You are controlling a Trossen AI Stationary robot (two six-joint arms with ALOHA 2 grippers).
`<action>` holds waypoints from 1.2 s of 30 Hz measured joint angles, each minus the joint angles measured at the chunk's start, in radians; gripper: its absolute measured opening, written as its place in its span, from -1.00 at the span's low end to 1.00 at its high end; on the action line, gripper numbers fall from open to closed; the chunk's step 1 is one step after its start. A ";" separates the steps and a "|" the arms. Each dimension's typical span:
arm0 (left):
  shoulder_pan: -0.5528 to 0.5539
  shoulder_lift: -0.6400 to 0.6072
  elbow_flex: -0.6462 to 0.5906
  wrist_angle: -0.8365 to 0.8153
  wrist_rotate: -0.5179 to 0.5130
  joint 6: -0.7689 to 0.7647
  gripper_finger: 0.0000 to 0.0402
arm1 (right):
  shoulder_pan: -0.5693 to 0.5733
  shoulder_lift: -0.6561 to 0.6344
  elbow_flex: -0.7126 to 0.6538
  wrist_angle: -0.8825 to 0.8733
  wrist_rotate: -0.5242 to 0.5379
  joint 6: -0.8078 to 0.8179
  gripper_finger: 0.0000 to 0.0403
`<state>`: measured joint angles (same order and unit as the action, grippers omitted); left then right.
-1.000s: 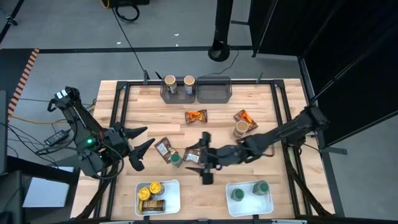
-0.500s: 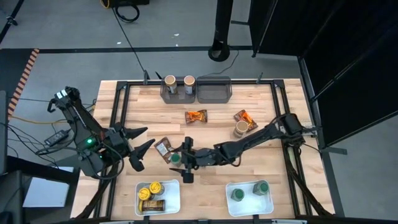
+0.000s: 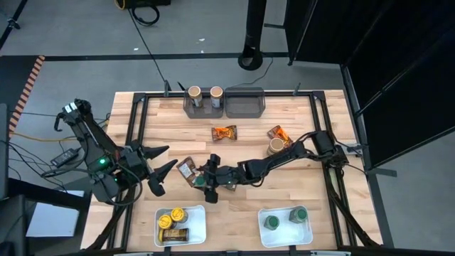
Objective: Sort spices by type
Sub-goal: Put the green seasoning bottle into the bottom right white bin
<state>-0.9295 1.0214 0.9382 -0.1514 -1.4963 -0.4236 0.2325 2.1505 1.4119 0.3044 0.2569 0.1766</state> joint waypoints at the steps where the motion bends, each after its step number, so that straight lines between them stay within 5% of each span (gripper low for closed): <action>1: 0.000 0.000 0.000 -0.001 0.000 0.000 0.34 | -0.001 0.002 0.001 0.000 0.000 -0.001 0.72; 7: 0.000 0.000 0.000 -0.006 0.001 0.000 0.34 | -0.007 0.006 0.000 -0.023 -0.022 -0.009 0.52; 14: 0.000 0.000 0.000 -0.011 0.001 0.000 0.34 | -0.009 0.006 0.000 -0.045 -0.049 -0.005 0.03; 24: 0.000 0.000 0.000 -0.031 0.001 -0.001 0.34 | -0.005 -0.046 -0.001 -0.069 -0.063 -0.019 0.03; 36: 0.000 0.000 0.000 -0.035 0.001 -0.001 0.34 | 0.061 -0.408 0.000 -0.310 0.059 -0.117 0.03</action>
<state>-0.9295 1.0210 0.9382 -0.1860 -1.4956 -0.4248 0.2932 1.7422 1.4120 -0.0059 0.3160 0.0594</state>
